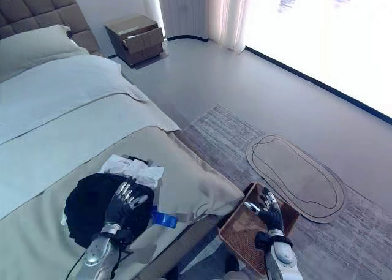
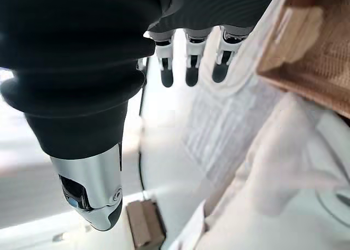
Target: Pick up clothes into the bucket
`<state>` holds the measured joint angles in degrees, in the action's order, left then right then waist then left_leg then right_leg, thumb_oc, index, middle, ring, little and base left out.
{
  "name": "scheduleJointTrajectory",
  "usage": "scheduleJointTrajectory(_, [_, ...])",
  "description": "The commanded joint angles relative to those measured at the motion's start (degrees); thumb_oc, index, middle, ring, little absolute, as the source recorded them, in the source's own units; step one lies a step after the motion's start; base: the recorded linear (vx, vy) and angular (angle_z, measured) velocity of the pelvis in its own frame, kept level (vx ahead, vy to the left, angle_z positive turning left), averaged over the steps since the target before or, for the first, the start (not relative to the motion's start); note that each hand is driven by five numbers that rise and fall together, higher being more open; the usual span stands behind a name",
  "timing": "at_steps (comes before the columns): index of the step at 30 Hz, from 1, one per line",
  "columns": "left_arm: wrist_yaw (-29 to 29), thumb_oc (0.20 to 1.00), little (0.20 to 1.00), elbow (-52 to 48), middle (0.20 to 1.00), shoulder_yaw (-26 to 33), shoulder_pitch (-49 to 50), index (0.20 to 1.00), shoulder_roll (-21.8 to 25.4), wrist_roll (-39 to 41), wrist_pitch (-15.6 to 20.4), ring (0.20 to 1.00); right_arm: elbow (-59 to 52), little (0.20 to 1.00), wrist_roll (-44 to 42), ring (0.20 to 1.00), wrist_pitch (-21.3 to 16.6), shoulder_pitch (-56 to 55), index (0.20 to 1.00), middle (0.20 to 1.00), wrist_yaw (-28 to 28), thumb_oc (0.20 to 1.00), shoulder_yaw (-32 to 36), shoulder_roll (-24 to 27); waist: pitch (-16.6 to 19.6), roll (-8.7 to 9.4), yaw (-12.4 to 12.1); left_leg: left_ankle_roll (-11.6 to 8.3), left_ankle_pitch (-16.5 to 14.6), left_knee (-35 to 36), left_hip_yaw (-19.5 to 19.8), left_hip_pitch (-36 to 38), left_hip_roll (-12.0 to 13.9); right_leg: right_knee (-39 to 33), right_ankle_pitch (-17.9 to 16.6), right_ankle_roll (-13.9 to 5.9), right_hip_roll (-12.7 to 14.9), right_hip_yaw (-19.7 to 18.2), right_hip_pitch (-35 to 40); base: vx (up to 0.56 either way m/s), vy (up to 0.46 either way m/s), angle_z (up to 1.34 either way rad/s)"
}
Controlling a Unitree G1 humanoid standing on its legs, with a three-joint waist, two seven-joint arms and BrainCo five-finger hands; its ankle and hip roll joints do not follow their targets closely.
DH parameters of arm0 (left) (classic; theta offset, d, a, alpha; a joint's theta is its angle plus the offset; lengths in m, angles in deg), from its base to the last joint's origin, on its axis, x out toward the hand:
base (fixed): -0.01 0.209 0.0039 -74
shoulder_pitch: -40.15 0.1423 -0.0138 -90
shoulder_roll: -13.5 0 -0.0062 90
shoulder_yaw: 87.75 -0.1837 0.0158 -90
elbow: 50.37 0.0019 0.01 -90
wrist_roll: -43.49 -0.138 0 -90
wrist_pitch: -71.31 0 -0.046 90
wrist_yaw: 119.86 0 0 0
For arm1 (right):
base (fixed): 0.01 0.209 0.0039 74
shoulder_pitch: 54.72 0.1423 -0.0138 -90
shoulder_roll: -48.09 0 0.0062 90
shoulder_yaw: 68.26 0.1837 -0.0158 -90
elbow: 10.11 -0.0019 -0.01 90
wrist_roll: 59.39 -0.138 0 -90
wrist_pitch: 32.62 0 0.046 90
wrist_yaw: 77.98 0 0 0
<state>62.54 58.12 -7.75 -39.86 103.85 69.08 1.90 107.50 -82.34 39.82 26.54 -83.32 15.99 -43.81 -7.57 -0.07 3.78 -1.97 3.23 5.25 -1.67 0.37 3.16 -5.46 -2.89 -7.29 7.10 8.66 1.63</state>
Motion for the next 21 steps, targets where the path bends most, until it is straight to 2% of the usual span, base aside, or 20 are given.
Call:
scheduleJointTrajectory(1, [0.75,1.0,1.0,-2.75,1.0,1.83,-1.93,1.0,2.02,-1.59,2.52,1.0,-4.66,1.0,-1.15,1.0,-1.98,1.36,1.0,1.0,0.18,1.0,-1.45,0.43,0.91,2.32,-0.14,-1.72,0.04,-0.25,-3.89,-1.1,2.77,0.46,-1.9,-2.33,3.3,4.87,-0.48,-0.05,0.04,0.08])
scheduleJointTrajectory(10, [2.11,1.0,1.0,-2.36,1.0,3.61,-0.82,1.0,1.79,-1.49,2.21,1.0,-5.25,1.0,-1.07,1.0,-1.59,0.2,1.0,1.0,0.43,1.0,-1.24,0.29,0.33,2.42,-0.4,-1.52,-0.65,-0.25,-3.59,-0.62,2.35,0.46,-1.79,-2.31,3.42,4.89,-0.3,0.04,-0.003,0.0])
scheduleJointTrajectory(13, [4.76,1.0,1.0,-0.75,1.0,4.58,-0.6,1.0,2.61,-6.87,1.95,1.0,-5.27,1.0,-0.76,1.0,-1.42,-0.43,1.0,1.0,0.61,1.0,-0.79,0.53,-0.08,2.67,-0.56,-1.46,-1.14,-1.17,-3.37,-0.72,2.34,0.46,-1.72,-2.28,3.52,4.83,-0.05,0.05,-0.004,0.0])
scheduleJointTrajectory(16, [8.63,1.0,1.0,2.6,1.0,5.63,-1.98,1.0,3.64,-13.17,1.39,1.0,-5.23,1.0,-0.66,1.0,-1.58,0.11,1.0,1.0,0.92,1.0,-0.82,0.98,-0.91,3.42,-0.72,-1.44,-2.77,-4.96,-3.3,-2.5,2.27,0.46,-1.92,-2.23,3.84,4.65,-0.11,0.01,-0.003,0.0])
scheduleJointTrajectory(17, [11.32,1.0,1.0,4.14,1.0,6.58,-3.06,1.0,4.38,-16.03,1.17,1.0,-5.98,1.0,-0.47,1.0,-1.7,0.7,1.0,1.0,1.26,1.0,-1.25,1.58,-1.87,4.0,-0.8,-1.3,-3.91,-7.63,-3.41,-3.86,2.22,0.46,-2.2,-2.2,4.09,4.27,-0.29,0.0,-0.01,-0.06])
scheduleJointTrajectory(19, [12.3,1.0,1.0,4.87,1.0,7.01,-3.65,1.0,4.56,-16.72,1.3,1.0,-6.36,1.0,-0.47,1.0,-1.75,1.09,1.0,1.0,1.37,1.0,-1.4,1.86,-2.54,4.25,-0.86,-1.18,-4.44,-8.95,-3.59,-4.88,2.25,0.46,-2.43,-2.2,4.17,4.07,-0.71,-0.05,0.009,-0.17])
scheduleJointTrajectory(21, [15.72,1.0,1.0,5.9,1.0,7.82,-5.58,1.0,5.81,-19.56,1.04,1.0,-7.76,1.0,-0.48,1.0,-2.0,2.17,1.0,1.0,1.67,1.0,-2.04,3.02,-4.78,4.67,-0.56,-0.94,-4.82,-10.74,-4.16,-7.92,2.28,1.96,-2.79,-2.31,4.63,3.43,-3.78,-0.12,0.034,-0.21])
